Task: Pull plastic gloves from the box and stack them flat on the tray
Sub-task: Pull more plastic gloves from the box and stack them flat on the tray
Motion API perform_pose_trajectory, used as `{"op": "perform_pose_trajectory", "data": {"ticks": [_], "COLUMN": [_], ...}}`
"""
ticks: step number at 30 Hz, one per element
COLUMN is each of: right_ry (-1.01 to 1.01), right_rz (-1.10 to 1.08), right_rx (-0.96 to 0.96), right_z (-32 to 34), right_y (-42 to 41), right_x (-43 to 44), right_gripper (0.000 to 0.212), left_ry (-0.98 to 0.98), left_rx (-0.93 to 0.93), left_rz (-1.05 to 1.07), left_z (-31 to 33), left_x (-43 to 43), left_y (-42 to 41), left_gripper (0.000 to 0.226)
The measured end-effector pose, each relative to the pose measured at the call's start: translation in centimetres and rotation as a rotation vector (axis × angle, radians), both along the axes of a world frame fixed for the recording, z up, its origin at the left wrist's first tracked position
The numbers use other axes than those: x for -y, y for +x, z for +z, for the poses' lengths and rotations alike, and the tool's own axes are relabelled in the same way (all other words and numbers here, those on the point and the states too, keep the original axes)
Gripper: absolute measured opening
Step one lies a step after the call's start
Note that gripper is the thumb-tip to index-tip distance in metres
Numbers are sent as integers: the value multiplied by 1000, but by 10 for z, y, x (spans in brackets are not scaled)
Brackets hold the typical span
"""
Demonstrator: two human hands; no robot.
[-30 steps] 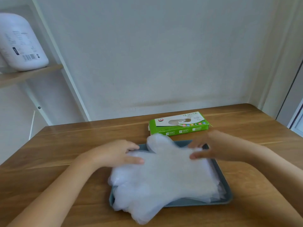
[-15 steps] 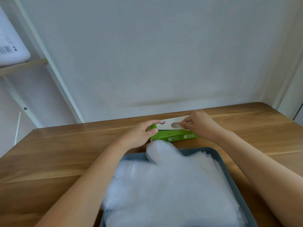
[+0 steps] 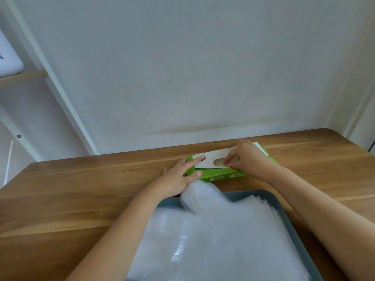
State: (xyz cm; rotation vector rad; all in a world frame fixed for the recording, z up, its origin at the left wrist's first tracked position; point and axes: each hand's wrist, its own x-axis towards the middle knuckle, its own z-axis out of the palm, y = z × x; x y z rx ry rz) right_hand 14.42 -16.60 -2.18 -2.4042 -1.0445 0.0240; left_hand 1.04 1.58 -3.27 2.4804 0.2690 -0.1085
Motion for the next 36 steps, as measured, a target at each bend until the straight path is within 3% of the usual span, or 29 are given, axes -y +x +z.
{"op": "perform_pose_trajectory", "data": {"ticks": [4,8,12,17,20,22,25,26,29,30,33,36], "right_ry": [4,63,159,532,757,693,355,318,417,445,544,732], "right_rz": [-2,34,0,-239,-399,-293,-14,14,-77,-117,-209,-241], "right_rx": [5,-51,-172,-368,-592,-527,-268,-177,-37,-47,-242,-606], "right_z": [-2,-2,5,1,-2,2,7,5,4,6,14,20], "right_y": [0,1,5,14,21,19,10,9,7,7,10,14], "right_x": [-1,5,13,14,13,15,19,18,13,13,15,20], "right_gripper": [5,22,14,7,17,30,66,59,6,3,16,13], "left_ry": [9,9,18,29,40,48,53,53,51,53,57,54], "left_rx": [-15,-30,-37,-39,-48,-48,-45,-44,-41,-42,-44,-52], "left_rz": [10,6,5,5,6,4,1,0,-4,-7,-14,-5], "left_z": [1,0,1,2,2,1,-1,-1,-2,-2,-1,1], "left_x": [1,1,1,2,2,1,-1,-1,-2,-2,-2,0], "left_y": [-1,-2,-2,-2,-2,-1,0,0,0,0,0,0], "left_gripper": [47,48,48,48,49,48,48,48,48,48,49,48]}}
